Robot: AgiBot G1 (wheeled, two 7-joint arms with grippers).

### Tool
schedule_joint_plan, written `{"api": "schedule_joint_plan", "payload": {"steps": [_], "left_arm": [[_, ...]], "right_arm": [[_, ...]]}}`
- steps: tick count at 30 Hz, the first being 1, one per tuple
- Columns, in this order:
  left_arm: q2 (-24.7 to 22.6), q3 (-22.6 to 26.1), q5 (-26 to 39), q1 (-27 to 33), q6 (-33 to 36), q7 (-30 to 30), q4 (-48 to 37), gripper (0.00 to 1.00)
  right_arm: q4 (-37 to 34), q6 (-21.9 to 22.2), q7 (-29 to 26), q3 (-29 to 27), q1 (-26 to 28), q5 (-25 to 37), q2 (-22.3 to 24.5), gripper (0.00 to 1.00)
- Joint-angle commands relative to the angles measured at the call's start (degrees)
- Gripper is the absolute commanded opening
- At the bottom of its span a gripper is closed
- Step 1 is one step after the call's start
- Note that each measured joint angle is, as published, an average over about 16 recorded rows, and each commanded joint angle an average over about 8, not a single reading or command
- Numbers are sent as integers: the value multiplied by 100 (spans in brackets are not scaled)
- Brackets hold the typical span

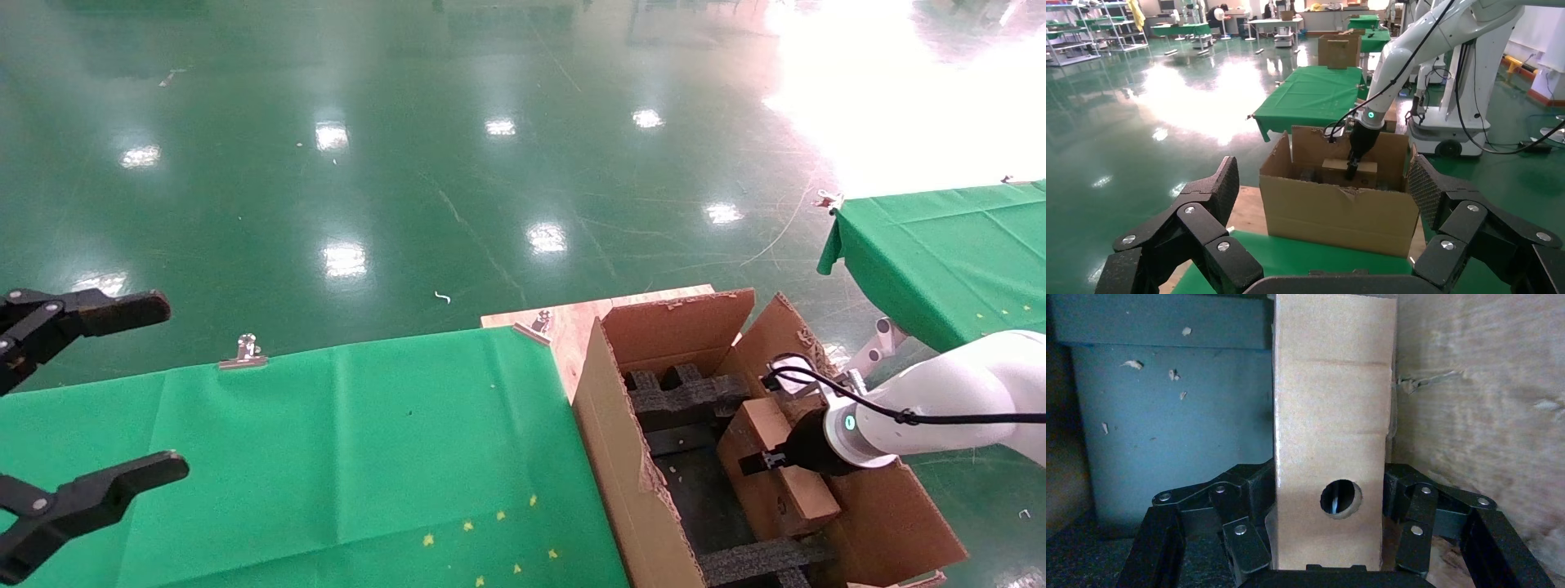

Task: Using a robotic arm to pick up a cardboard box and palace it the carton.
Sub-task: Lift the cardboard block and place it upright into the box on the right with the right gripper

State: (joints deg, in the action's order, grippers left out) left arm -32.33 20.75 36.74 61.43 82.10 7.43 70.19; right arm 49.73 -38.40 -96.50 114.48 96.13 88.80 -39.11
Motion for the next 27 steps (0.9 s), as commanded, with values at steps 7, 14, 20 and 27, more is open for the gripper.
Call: {"api": "schedule_joint_plan", "payload": {"steps": [7,14,20,27], "left_arm": [[0,0,0,-1,-1,0,-1,100],[0,0,0,-1,-1,0,-1,100],[1,0,0,-1,-1,-1,-1,100],[1,0,0,-1,-1,-1,-1,100]], "right_arm": [[-318,-90,253,-143,-137,-412,-118,91],[-306,-106,249,-143,-136,-429,-112,100],[-305,-107,253,-132,-98,-381,-106,100],[-235,-115,272,-123,67,-261,-57,100]]}}
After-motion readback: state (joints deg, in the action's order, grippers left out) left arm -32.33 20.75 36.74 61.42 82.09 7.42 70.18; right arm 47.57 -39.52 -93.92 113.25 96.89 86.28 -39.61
